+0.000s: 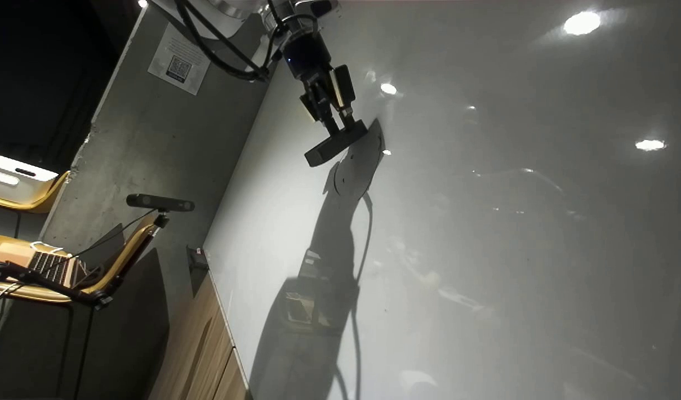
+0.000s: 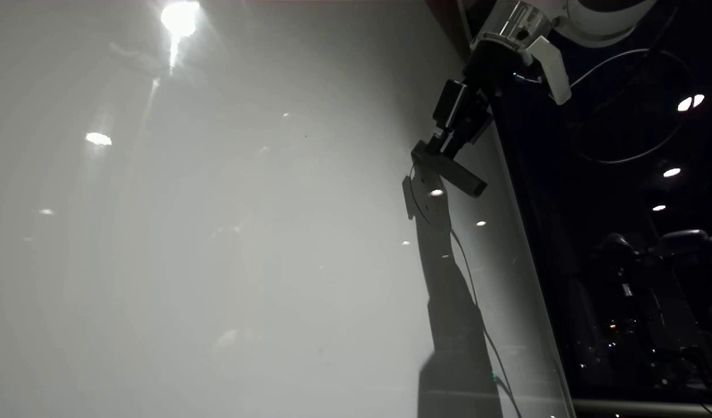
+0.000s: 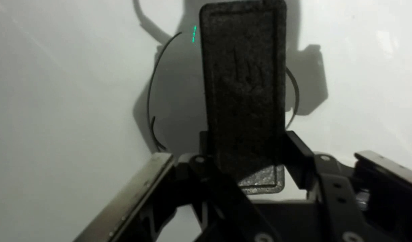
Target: Use the duster to erase the drawing on the whiteboard
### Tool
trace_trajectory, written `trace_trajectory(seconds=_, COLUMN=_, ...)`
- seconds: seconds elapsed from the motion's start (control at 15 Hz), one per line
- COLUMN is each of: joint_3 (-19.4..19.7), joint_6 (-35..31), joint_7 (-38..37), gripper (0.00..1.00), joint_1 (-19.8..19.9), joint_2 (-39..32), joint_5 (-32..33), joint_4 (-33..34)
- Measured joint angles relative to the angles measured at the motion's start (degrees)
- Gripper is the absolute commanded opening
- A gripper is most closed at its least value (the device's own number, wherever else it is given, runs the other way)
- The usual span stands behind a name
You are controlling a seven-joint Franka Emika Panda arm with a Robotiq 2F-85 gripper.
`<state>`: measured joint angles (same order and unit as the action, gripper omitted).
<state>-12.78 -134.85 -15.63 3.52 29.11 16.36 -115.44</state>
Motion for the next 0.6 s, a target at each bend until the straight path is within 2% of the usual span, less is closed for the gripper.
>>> trace_trajectory(seconds=0.27, joint_3=-0.87, joint_6=0.0, joint_7=-0.31, gripper=0.29, joint_1=-0.02, joint_2=-0.37, joint_5=0.03, joint_4=0.42)
trace_trajectory(seconds=0.6, joint_3=-1.25, joint_6=-0.05, joint_7=-0.77, gripper=0.29, joint_1=-0.01, joint_2=-0.64, joint_5=0.07, joint_4=-3.71)
